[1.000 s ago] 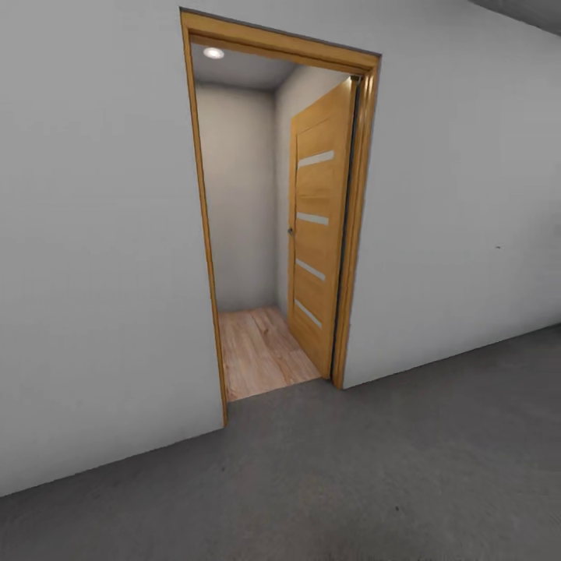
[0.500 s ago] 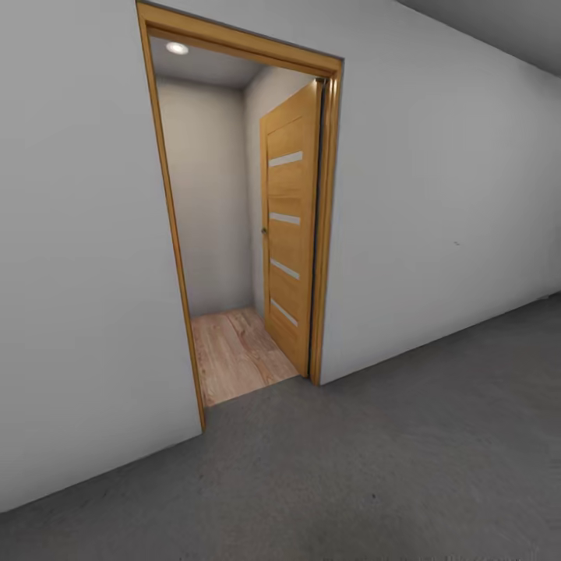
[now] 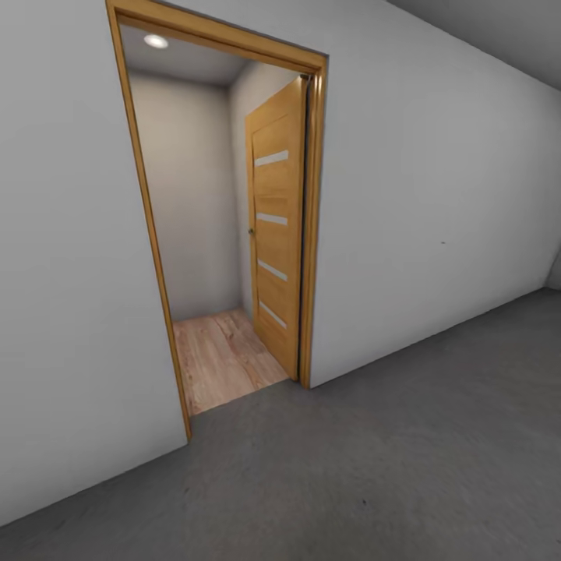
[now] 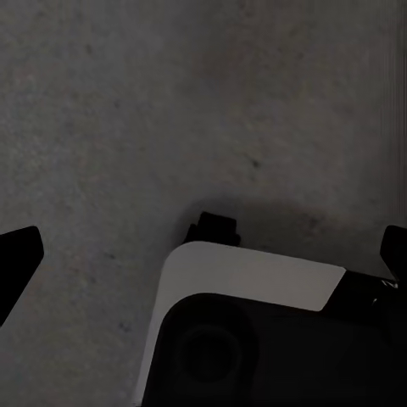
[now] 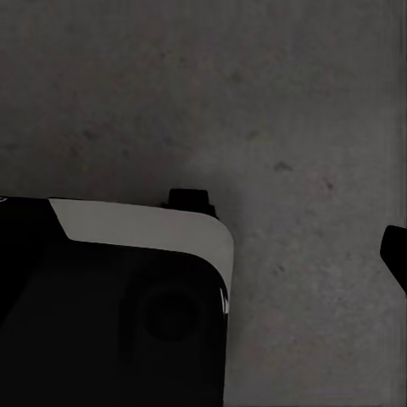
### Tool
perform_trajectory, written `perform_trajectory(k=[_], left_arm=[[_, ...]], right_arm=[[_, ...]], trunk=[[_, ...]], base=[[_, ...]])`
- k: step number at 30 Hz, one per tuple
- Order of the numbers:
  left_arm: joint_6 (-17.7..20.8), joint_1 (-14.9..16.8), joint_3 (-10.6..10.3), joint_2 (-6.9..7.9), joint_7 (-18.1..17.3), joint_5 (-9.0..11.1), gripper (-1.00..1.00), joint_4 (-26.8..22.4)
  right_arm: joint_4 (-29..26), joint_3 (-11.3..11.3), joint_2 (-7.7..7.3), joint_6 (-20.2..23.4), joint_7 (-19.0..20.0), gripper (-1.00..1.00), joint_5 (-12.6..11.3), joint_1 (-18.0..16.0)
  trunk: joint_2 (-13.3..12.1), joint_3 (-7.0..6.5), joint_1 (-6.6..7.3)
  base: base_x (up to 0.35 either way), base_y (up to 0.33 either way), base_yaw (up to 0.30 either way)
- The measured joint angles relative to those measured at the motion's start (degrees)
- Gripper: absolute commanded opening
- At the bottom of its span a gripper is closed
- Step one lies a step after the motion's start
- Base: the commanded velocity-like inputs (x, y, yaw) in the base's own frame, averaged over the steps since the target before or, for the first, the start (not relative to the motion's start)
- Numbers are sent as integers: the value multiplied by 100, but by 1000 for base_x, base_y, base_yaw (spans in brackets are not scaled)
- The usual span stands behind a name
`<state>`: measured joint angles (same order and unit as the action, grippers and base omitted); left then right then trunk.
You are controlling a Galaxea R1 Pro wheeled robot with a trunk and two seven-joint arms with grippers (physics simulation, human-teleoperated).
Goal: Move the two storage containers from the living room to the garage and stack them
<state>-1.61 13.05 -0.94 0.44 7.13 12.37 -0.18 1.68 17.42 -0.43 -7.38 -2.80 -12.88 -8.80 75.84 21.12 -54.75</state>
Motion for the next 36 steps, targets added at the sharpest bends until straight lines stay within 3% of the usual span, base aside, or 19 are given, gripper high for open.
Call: perform_trajectory(k=[17, 36], left_arm=[[10, 1, 2, 1, 8, 60, 100, 6], [10, 0, 7, 12, 9, 60, 100, 6]], right_arm=[[-1, 9, -1, 43, -7, 100, -5, 0], [-1, 20, -1, 66, -5, 100, 5, 0]], trunk=[[0, 0, 0], [0, 0, 0]], base=[[303, -95, 0], [321, -6, 0]])
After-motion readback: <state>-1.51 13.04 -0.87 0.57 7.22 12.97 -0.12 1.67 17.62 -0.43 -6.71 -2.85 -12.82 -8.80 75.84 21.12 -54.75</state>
